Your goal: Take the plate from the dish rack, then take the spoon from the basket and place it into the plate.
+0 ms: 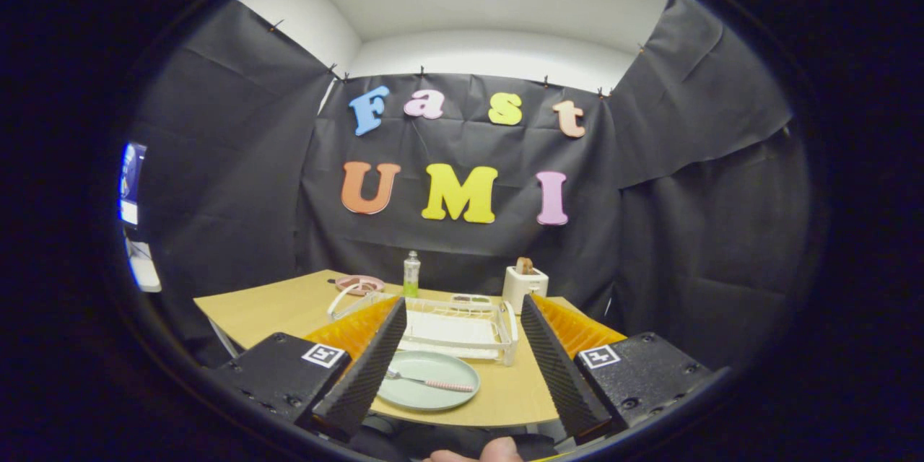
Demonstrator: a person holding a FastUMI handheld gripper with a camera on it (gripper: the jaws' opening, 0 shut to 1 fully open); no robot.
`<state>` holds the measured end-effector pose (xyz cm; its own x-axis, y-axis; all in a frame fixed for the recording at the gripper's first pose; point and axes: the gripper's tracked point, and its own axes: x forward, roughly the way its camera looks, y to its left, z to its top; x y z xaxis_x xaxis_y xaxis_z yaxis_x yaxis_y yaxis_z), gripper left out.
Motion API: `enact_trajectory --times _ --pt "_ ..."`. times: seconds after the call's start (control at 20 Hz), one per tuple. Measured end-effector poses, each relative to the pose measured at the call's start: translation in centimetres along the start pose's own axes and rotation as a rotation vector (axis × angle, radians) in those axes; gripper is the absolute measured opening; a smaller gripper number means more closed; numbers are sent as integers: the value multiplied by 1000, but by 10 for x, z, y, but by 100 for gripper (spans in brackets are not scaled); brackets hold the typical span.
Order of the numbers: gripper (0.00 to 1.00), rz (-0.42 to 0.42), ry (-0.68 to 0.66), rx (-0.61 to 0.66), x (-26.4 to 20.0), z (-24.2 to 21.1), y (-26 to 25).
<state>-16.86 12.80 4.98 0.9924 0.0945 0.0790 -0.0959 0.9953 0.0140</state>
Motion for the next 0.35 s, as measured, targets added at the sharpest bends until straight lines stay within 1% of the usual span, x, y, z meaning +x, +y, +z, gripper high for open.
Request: enact_trajectory --times 0.05,0.1,0.25,0.35 --pt "100 12 18 -25 1 -2 4" --pt "100 -10 38 -37 0 -11 -3" --pt "100 1 64 -21 -1 -15 0" --pt "100 -27 74 -31 0 -20 -11"
